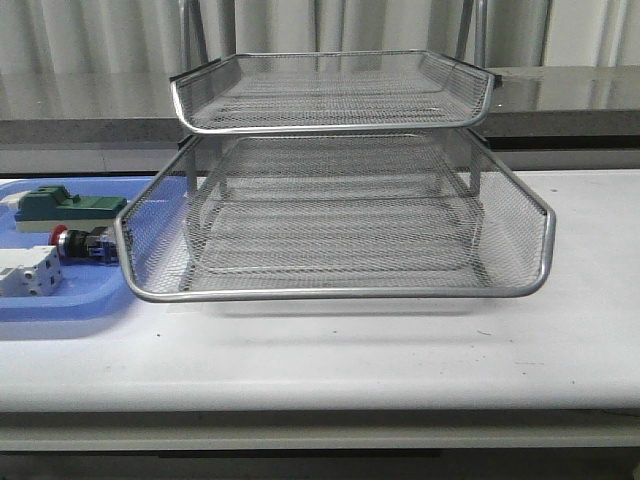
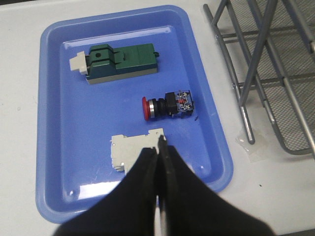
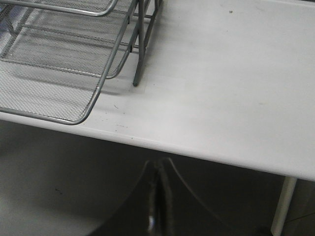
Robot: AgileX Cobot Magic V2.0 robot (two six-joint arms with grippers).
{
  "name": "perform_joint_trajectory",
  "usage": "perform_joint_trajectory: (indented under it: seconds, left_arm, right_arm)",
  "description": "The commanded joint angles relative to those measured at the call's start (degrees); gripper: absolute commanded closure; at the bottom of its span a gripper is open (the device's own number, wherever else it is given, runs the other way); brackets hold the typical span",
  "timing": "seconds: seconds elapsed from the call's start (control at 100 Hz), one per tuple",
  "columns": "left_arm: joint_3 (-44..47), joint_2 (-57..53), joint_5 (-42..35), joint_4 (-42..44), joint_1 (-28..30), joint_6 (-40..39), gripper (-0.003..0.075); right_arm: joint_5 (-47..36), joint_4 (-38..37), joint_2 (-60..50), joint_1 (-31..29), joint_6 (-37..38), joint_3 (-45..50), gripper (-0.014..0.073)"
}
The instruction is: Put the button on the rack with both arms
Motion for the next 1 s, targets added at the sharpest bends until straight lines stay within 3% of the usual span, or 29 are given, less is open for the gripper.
perform_joint_trajectory:
  seconds: [0.0,0.12,0.17,0.29,0.39,0.71,0.99]
  left_arm:
    - [-4.35,2.63,-2.02,-0.20,0.04,1.04,0.0733]
    - [-6.23,6.47,-0.21,-0.20,0.04,1.40,0.0616]
    - [-6.54,7.29,0.41,-0.20,0.04,2.49,0.0521]
    - [-6.54,8.27,0.79,-0.20,0.04,2.98,0.0214]
    - [-6.54,8.27,0.79,-0.20,0.04,2.98,0.0081]
    - [-6.67,8.40,-0.24,-0.38,0.04,3.13,0.0104]
    - [-17.39,16.37,4.03,-0.53,0.04,14.90,0.0104]
  right_arm:
    - [-3.88,1.09,0.63,0.29,-0.16,-1.66,0.0654]
    - [-3.88,1.09,0.63,0.29,-0.16,-1.66,0.0654]
    - [-3.88,1.09,0.63,0.29,-0.16,-1.66,0.0654]
    - [-3.88,1.09,0.63,0.29,-0.16,-1.66,0.0654]
    - [-3.88,1.09,0.63,0.29,-0.16,-1.66,0.0654]
    - [-3.82,1.09,0.63,0.29,-0.16,-1.66,0.0654]
    - [-3.82,1.09,0.63,0.24,-0.16,-1.66,0.0654]
